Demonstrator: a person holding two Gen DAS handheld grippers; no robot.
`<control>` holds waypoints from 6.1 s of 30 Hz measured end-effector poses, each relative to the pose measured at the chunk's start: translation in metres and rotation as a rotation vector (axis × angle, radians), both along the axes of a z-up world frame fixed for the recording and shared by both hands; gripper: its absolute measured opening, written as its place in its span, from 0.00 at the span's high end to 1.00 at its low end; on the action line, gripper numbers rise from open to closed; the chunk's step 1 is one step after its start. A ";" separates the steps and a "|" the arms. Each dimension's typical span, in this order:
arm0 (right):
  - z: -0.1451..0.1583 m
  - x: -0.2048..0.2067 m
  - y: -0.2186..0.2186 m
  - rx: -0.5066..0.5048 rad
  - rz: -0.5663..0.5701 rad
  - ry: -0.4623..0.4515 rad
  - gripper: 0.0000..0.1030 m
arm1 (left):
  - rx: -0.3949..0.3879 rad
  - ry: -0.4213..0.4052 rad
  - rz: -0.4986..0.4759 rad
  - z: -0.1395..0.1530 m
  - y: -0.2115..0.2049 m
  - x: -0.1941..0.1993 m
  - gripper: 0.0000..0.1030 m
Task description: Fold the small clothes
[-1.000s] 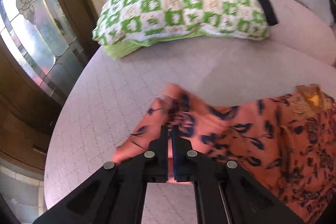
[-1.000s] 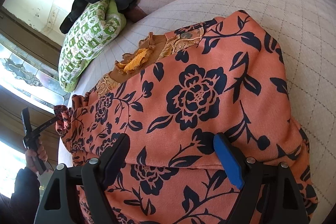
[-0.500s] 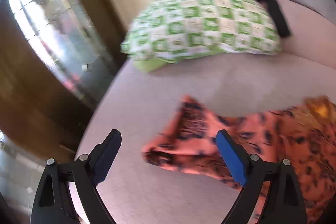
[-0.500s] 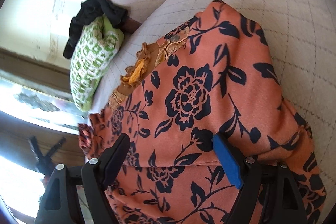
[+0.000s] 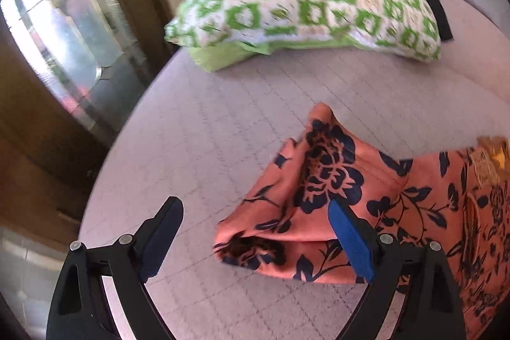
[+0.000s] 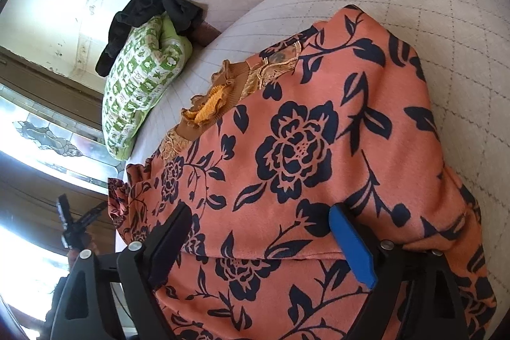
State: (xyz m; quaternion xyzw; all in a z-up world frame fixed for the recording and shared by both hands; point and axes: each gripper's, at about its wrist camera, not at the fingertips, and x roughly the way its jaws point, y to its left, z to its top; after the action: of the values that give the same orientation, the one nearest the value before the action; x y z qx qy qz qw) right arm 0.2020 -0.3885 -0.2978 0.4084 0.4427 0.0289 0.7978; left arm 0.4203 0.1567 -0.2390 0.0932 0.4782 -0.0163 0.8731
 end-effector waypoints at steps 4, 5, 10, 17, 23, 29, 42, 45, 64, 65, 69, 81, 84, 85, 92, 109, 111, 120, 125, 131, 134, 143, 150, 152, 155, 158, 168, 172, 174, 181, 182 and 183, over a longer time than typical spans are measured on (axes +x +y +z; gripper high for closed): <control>0.000 0.002 0.004 -0.023 0.016 -0.005 0.10 | 0.016 0.040 -0.030 -0.025 -0.007 0.014 0.10; 0.001 0.002 0.005 -0.033 0.020 -0.006 0.09 | 0.019 0.054 -0.028 -0.032 -0.008 0.017 0.12; 0.002 0.003 0.010 -0.067 0.035 -0.006 0.10 | 0.019 0.067 0.009 -0.038 -0.010 0.017 0.86; 0.003 0.000 0.001 -0.004 0.011 0.008 0.11 | -0.002 -0.027 -0.033 0.016 -0.033 -0.014 0.89; 0.005 -0.007 -0.009 0.093 -0.017 0.025 0.11 | -0.074 -0.144 -0.133 0.087 -0.090 -0.052 0.90; 0.017 -0.015 -0.020 0.187 -0.043 -0.021 0.11 | -0.127 -0.257 -0.260 0.157 -0.193 -0.096 0.90; 0.044 -0.047 -0.089 0.306 -0.224 -0.155 0.11 | -0.169 -0.134 -0.504 0.100 -0.322 -0.174 0.37; 0.040 -0.039 -0.085 0.306 -0.203 -0.121 0.11 | -0.138 -0.110 -0.343 0.082 -0.278 -0.155 0.37; -0.003 0.022 -0.047 0.006 -0.165 0.030 0.42 | -0.198 -0.031 0.168 -0.045 -0.135 -0.131 0.37; -0.004 0.025 -0.041 -0.011 -0.139 0.034 0.48 | -0.214 -0.030 0.172 -0.044 -0.134 -0.130 0.37; 0.000 0.028 -0.020 -0.167 -0.099 0.025 0.88 | -0.195 -0.051 0.181 -0.040 -0.133 -0.129 0.37; 0.056 -0.031 -0.012 -0.316 -0.176 -0.106 0.95 | -0.178 -0.124 0.203 -0.032 -0.137 -0.121 0.37; 0.056 -0.052 -0.021 -0.343 -0.222 -0.044 0.95 | -0.159 -0.163 0.180 -0.028 -0.142 -0.126 0.37; 0.050 -0.057 -0.028 -0.328 -0.239 0.008 0.95 | -0.144 -0.176 0.171 -0.027 -0.144 -0.128 0.37; 0.035 -0.058 -0.059 -0.136 -0.246 0.171 0.88 | -0.032 -0.168 0.110 -0.038 -0.163 -0.125 0.37; 0.005 -0.031 -0.055 -0.118 -0.316 0.057 0.72 | -0.004 -0.065 -0.043 -0.059 -0.214 -0.114 0.00; 0.004 -0.031 -0.054 -0.129 -0.285 0.047 0.72 | -0.087 0.007 -0.018 -0.063 -0.205 -0.104 0.00; 0.002 -0.022 -0.049 -0.189 -0.256 0.043 0.71 | -0.099 0.033 0.036 -0.057 -0.208 -0.103 0.00; 0.003 -0.022 -0.043 -0.243 -0.239 0.020 0.71 | -0.097 0.018 0.031 -0.055 -0.210 -0.108 0.00; 0.007 -0.026 -0.045 -0.249 -0.231 0.011 0.71 | -0.100 0.000 0.028 -0.058 -0.206 -0.114 0.00; 0.017 -0.033 -0.044 -0.256 -0.223 0.026 0.71 | -0.076 -0.019 0.060 -0.050 -0.205 -0.134 0.00; 0.070 -0.089 -0.002 -0.382 -0.096 -0.046 0.65 | -0.081 -0.115 -0.001 -0.011 -0.236 -0.256 0.00; 0.068 -0.163 0.022 -0.353 -0.042 0.025 0.26 | -0.053 -0.037 -0.078 -0.006 -0.250 -0.303 0.00; 0.045 -0.179 0.018 -0.271 -0.036 0.117 0.26 | 0.013 0.030 -0.069 -0.021 -0.252 -0.307 0.00; 0.024 -0.201 0.013 -0.205 -0.026 0.141 0.25 | 0.042 0.103 -0.065 -0.037 -0.247 -0.309 0.00; 0.028 -0.213 0.009 -0.178 -0.012 0.147 0.25 | -0.024 0.140 -0.028 -0.028 -0.229 -0.309 0.00; 0.040 -0.261 -0.033 0.032 -0.108 0.114 0.24 | -0.169 0.160 0.098 0.016 -0.130 -0.298 0.00; 0.025 -0.267 -0.025 0.083 -0.064 0.170 0.24 | -0.186 0.187 0.111 0.012 -0.112 -0.296 0.00; 0.015 -0.269 -0.021 0.081 -0.053 0.207 0.24 | -0.151 0.208 0.103 0.004 -0.110 -0.297 0.00; -0.006 -0.273 -0.007 0.086 -0.026 0.291 0.24 | -0.150 0.312 0.038 -0.021 -0.099 -0.326 0.15; -0.008 -0.275 -0.007 0.078 -0.026 0.306 0.24 | -0.157 0.329 0.041 -0.026 -0.095 -0.331 0.18; -0.011 -0.277 -0.007 0.070 -0.022 0.322 0.24 | -0.177 0.358 0.049 -0.033 -0.091 -0.335 0.25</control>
State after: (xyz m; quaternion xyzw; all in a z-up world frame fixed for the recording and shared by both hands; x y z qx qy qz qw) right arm -0.0745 -0.3950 -0.3085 0.4401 0.5592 -0.0304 0.7019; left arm 0.0852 0.0653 -0.2721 0.0002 0.6247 -0.0536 0.7790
